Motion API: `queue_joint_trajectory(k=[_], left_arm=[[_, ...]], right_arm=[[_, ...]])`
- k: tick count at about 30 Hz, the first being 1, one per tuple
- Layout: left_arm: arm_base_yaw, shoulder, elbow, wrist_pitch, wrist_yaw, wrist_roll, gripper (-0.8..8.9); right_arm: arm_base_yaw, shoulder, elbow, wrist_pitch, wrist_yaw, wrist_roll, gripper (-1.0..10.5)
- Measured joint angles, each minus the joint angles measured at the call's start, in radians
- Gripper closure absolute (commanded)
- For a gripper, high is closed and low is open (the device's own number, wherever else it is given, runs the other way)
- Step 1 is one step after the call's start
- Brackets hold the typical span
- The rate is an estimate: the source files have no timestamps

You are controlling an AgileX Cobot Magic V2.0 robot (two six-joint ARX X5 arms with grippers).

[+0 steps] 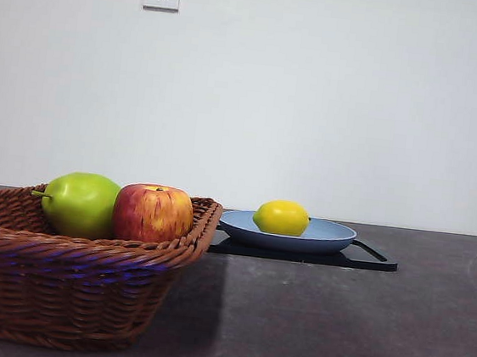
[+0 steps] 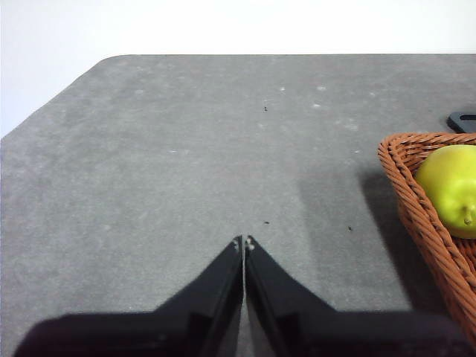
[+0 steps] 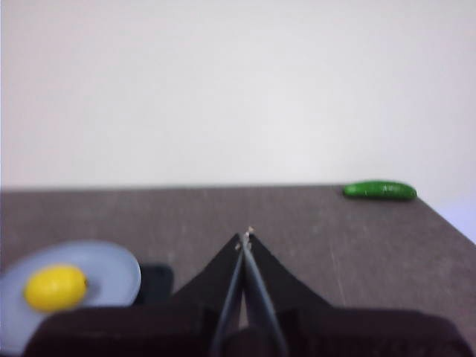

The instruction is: Take the lemon from the basket,put the lemon in the plate,hand out the plate

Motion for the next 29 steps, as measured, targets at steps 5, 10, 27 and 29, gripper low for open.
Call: queue_joint_trajectory(k=[5, 10, 27, 29], left_arm=[[0.0, 0.0, 0.0, 0.0, 0.0, 0.0, 8.05], [0.0, 0.0, 0.0, 0.0, 0.0, 0.0, 8.05], [0.0, 0.0, 0.0, 0.0, 0.0, 0.0, 8.05], [0.0, 0.0, 0.0, 0.0, 0.0, 0.0, 8.05]], right_arm=[[-0.128, -0.121, -0.089, -0.01, -0.185, -0.04, 9.4], [-0.249, -0.203, -0.23, -0.031, -0.455, -0.079, 9.4], [-0.36, -0.283, -0.401, -0.022, -0.668, -0.049, 9.4], [-0.36, -0.284, -0.415, -0.023, -0.668, -0.047, 9.4]])
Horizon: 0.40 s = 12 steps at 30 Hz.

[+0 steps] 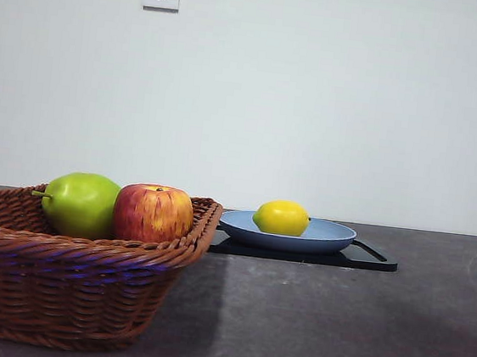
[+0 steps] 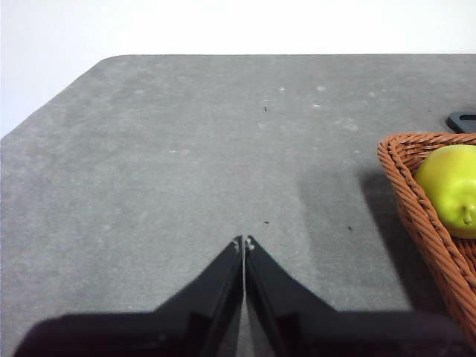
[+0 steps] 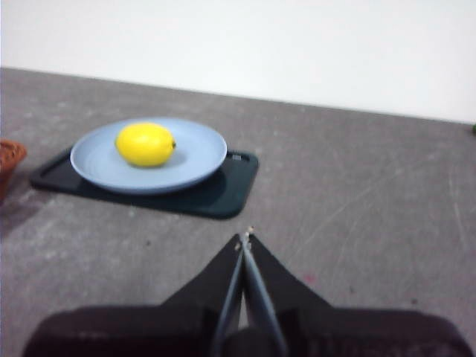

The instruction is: Take the lemon from the basket,put the lemon in the plate,hand out the plate

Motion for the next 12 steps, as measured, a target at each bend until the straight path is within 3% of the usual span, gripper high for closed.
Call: queue_joint_trajectory(k=[12], left_arm=[[0.0, 0.0, 0.0, 0.0, 0.0, 0.0, 8.05]], right_arm=[[-0.021, 0.0, -0.042, 0.001, 0.003, 0.049, 9.4]])
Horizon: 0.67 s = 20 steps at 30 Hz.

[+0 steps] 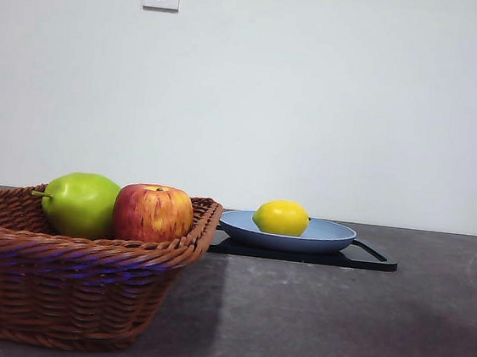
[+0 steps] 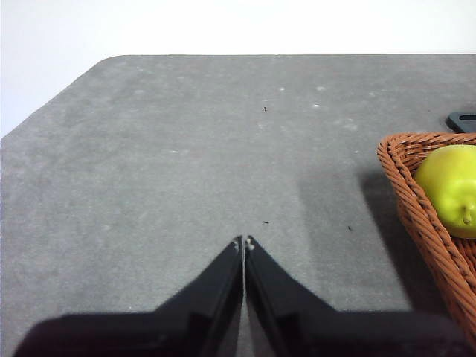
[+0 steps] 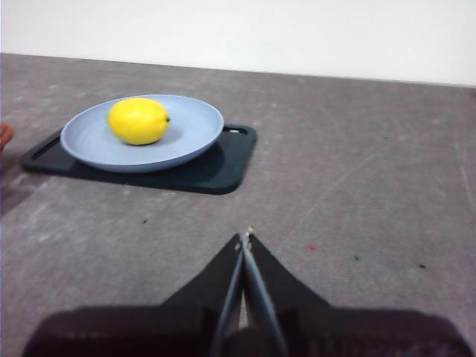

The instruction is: Take the lemon from the basket,put the lemon in the plate,hand out the plate

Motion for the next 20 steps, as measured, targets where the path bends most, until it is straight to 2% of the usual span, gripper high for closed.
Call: queue_joint_trajectory(k=[7, 20], left_arm=[[0.0, 0.0, 0.0, 0.0, 0.0, 0.0, 8.05], [0.0, 0.0, 0.0, 0.0, 0.0, 0.0, 8.05]], right_arm=[[-0.01, 0.0, 0.0, 0.001, 0.001, 0.039, 9.4], [-0.01, 0.0, 0.0, 0.001, 0.001, 0.046, 9.4]])
